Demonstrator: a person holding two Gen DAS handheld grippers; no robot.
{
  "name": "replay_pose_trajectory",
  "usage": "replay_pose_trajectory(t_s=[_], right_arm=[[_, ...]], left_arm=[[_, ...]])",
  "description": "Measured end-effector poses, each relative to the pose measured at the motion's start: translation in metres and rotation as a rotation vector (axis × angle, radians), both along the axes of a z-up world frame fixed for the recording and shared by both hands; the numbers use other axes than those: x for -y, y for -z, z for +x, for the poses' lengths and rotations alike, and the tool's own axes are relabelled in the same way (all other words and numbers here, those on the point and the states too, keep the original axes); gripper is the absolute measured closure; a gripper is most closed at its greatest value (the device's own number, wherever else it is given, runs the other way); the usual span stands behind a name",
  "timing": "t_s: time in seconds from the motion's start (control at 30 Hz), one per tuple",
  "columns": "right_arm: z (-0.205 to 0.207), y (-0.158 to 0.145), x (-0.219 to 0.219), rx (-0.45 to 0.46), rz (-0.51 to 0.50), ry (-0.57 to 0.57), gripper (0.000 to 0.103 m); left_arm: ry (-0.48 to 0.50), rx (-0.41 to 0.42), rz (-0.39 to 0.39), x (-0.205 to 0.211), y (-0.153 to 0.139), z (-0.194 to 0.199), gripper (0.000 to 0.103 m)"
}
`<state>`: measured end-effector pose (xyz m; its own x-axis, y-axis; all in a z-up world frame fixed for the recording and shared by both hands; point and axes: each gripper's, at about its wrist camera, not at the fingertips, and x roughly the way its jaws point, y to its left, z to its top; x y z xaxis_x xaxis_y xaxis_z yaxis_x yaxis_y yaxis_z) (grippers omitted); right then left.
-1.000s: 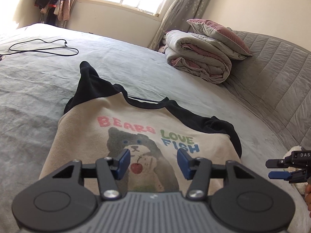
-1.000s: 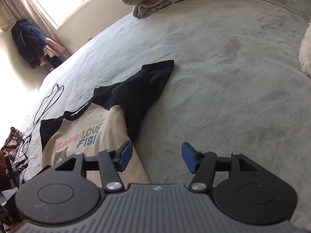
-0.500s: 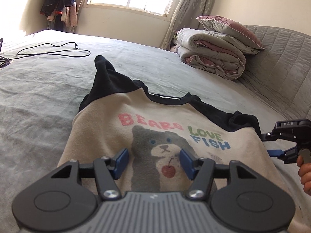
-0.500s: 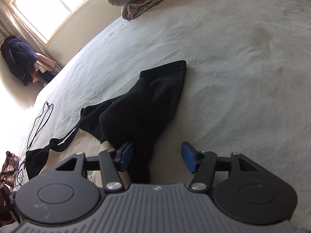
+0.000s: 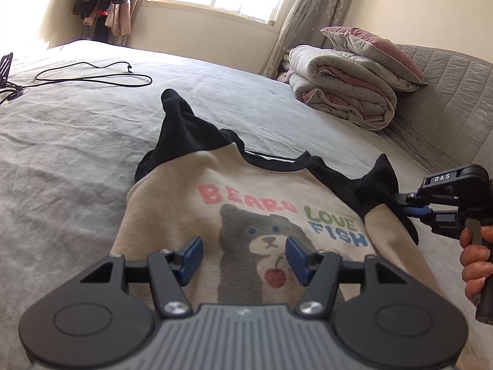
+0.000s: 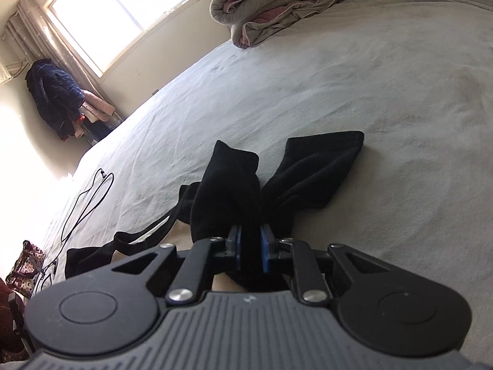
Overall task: Fold clothes
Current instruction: 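Grasp the bunched black sleeve with the right gripper and lift it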
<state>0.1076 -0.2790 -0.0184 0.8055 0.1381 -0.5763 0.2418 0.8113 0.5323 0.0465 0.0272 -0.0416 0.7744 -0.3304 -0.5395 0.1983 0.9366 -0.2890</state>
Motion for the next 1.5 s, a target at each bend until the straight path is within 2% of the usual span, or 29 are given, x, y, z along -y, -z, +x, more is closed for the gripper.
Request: replay_pose_trajectory(t_s=[0.23, 0.43, 0.5, 0.53, 0.57, 0.73, 0.83, 1.03, 1.2, 1.43, 1.5], right_arm=[[0.014, -0.002, -0.043, -0.007, -0.033, -0.18, 0.086], [0.012, 0.0, -0.064, -0.054, -0.069, -0.265, 0.085], [0.006, -0.004, -0.063, -0.043, -0.063, -0.27, 0.078], [0.003, -0.007, -0.061, -0.033, -0.06, -0.268, 0.066], [0.0, -0.01, -0.059, -0.021, -0.061, -0.259, 0.06], [-0.007, -0.018, -0.041, 0.007, -0.083, -0.184, 0.06], [-0.009, -0.014, -0.025, -0.01, -0.076, -0.1, 0.059], [-0.009, 0.01, 0.011, -0.061, 0.076, 0.069, 0.059], [-0.003, 0.023, 0.027, -0.068, 0.217, 0.146, 0.059], [0.014, 0.034, 0.029, -0.066, 0.261, 0.222, 0.059], [0.018, 0.035, 0.029, -0.063, 0.252, 0.238, 0.066]], left_arm=[[-0.024, -0.033, -0.053, -0.008, -0.001, 0.003, 0.042], [-0.026, -0.053, -0.063, -0.01, -0.001, 0.005, 0.042], [-0.026, -0.059, -0.067, -0.011, -0.001, 0.005, 0.042], [-0.027, -0.062, -0.069, -0.011, -0.001, 0.005, 0.042], [-0.027, -0.065, -0.071, -0.012, -0.001, 0.005, 0.042], [-0.027, -0.08, -0.082, -0.013, -0.001, 0.006, 0.042], [-0.029, -0.085, -0.087, -0.014, -0.001, 0.006, 0.042], [-0.026, -0.091, -0.083, -0.014, 0.0, 0.008, 0.042], [-0.026, -0.095, -0.085, -0.014, 0.001, 0.008, 0.042], [-0.025, -0.098, -0.086, -0.015, 0.001, 0.009, 0.042], [-0.025, -0.101, -0.088, -0.015, 0.001, 0.009, 0.042]])
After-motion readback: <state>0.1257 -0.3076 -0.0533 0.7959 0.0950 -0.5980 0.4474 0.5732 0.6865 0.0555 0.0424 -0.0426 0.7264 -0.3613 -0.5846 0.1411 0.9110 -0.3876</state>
